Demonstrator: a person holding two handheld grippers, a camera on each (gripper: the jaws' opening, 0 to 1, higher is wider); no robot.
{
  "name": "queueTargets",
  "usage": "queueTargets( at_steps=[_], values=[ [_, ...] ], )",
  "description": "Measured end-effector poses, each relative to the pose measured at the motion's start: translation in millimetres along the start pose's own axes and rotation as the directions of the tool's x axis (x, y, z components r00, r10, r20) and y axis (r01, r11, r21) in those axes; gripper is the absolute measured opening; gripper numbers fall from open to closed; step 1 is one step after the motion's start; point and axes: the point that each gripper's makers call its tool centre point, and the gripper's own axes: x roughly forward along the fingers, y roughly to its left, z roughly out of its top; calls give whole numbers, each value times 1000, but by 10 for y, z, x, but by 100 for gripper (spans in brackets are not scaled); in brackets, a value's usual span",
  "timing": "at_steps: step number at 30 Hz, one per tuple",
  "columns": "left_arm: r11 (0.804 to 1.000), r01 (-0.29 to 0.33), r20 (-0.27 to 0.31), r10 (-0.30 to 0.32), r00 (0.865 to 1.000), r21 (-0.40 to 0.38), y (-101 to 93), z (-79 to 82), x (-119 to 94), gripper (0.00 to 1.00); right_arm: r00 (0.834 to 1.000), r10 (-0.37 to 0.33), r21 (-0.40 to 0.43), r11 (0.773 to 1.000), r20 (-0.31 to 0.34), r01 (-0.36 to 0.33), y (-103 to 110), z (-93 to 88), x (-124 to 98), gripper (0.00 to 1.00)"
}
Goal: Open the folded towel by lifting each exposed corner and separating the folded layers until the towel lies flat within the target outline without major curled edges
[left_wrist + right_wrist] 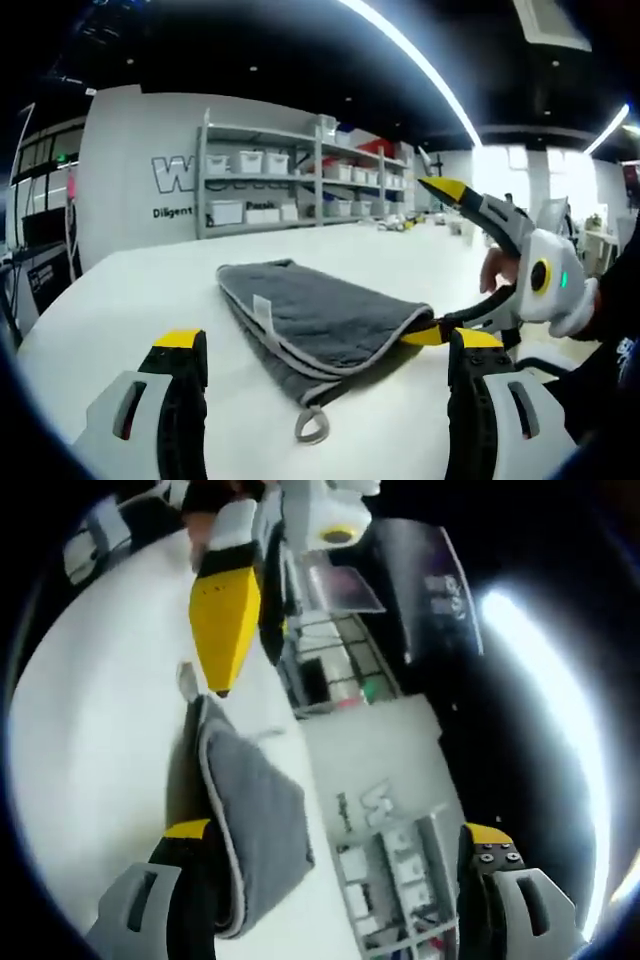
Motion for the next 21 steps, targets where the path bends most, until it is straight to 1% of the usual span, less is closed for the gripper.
queueTargets(
  at_steps=[3,5,15,21],
  values=[
    [1000,1,1,-1,1000,-2,3,4,0,100,1000,-13,-34,999,7,13,9,54,35,100],
    [1000,-1,2,1,1000,-5,14,9,-3,100,1000,-23,-25,999,18,24,-9,89,38,100],
    [1000,-10,6,10,1000,-15,82,15,-27,100,1000,5,-30,1000,31,-4,75,155,109,100],
    [1000,-14,5,14,1000,-19,94,-1,-32,100,999,-6,-44,999,45,8,70,218,162,100]
  ],
)
